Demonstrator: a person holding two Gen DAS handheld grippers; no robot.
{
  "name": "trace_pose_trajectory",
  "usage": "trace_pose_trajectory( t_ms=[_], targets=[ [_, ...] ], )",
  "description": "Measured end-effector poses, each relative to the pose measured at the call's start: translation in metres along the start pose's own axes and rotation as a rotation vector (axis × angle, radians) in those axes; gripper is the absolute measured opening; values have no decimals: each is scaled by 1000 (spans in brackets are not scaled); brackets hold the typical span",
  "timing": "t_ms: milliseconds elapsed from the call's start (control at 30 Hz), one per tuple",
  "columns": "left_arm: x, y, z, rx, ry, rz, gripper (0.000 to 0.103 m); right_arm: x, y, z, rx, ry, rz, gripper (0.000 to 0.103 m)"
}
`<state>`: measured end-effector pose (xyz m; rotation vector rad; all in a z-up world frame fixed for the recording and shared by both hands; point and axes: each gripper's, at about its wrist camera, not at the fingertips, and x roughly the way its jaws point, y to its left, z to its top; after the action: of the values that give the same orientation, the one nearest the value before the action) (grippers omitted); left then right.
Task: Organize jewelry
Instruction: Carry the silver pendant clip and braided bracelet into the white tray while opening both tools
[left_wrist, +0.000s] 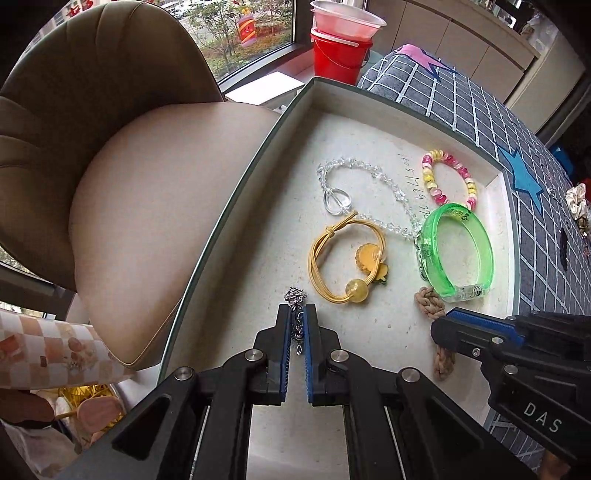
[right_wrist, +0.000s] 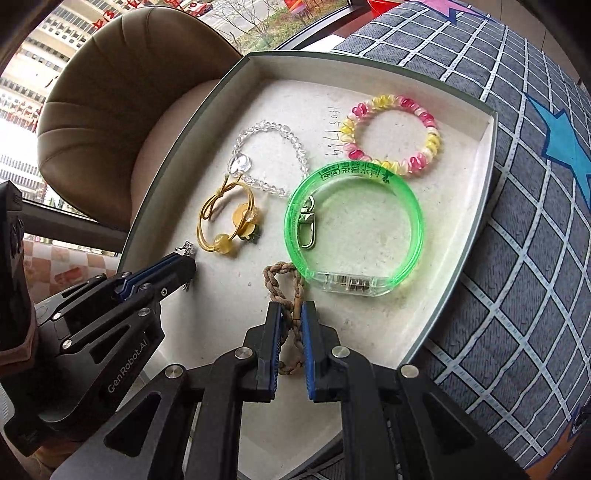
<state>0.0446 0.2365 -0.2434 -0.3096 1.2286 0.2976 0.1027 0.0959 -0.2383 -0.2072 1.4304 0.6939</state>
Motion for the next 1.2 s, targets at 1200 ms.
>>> trace_pose_trajectory(
  t_ms=[1200],
  targets=[
    [-21,-17,-1,70,-20,78,14,-29,-24,-5,74,-44,107,50]
  ],
)
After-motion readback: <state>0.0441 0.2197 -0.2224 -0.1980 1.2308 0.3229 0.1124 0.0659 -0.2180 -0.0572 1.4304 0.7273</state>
